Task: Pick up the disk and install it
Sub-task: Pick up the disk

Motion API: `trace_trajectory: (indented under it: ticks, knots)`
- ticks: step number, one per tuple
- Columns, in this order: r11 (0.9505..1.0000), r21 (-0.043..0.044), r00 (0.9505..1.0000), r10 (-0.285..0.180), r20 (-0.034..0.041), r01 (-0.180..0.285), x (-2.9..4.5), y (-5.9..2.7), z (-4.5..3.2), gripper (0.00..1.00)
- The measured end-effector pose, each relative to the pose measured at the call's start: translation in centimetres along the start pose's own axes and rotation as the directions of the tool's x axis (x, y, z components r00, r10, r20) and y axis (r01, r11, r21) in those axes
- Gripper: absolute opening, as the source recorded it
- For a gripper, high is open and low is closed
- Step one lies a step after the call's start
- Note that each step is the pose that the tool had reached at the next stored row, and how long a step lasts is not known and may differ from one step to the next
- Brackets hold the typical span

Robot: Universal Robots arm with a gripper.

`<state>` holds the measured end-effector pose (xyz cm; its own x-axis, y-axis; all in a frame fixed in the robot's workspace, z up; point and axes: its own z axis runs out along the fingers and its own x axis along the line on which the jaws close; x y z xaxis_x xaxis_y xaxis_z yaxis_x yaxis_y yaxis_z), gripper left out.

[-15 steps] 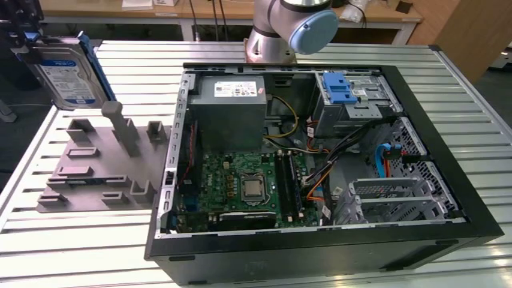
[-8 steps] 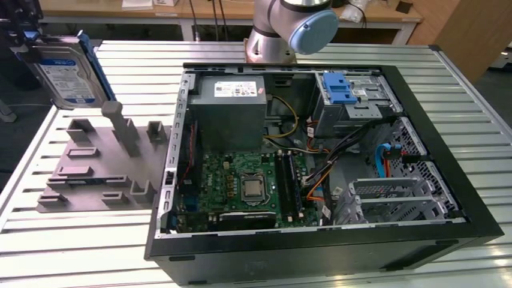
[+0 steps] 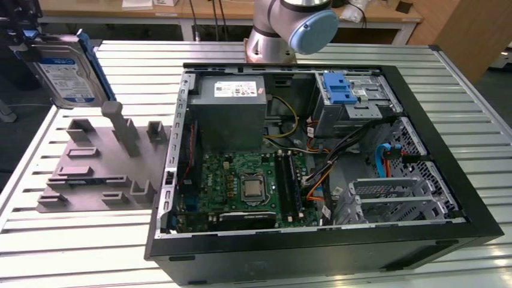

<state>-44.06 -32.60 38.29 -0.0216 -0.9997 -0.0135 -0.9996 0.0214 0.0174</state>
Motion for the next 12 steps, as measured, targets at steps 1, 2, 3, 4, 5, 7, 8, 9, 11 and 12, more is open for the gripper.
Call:
trace_trajectory:
  ticks: [1,2,3,4,5,7,8,9,11,12]
  knots:
    - [1.0,0.0,1.0,0.0,0.0,0.0,0.0,0.0,-0.02,0.36]
    - [1.0,0.0,1.0,0.0,0.0,0.0,-0.01,0.0,-0.05,0.36]
    - [1.0,0.0001,1.0,0.0,0.0,0.0,-0.01,0.0,-0.07,0.36]
    - [1.0,0.0,1.0,0.0,0.0,0.0,-0.01,0.0,-0.1,0.36]
    - [1.0,0.0,1.0,0.0,0.0,0.0,-0.01,0.0,-0.13,0.36]
    - [1.0,0.0,1.0,0.0,0.0,0.0,-0.02,0.0,-0.18,0.36]
    - [1.0,0.0001,1.0,0.0,-0.0001,0.0,-0.03,0.0,-0.2,0.36]
    - [1.0,0.0,1.0,0.0,-0.0001,0.0,-0.03,0.01,-0.23,0.36]
    - [1.0,0.0,1.0,0.0,-0.0001,0.0,-0.03,0.01,-0.28,0.36]
    - [1.0,-0.0001,1.0,0.0,-0.0002,0.0,-0.04,0.01,-0.3,0.36]
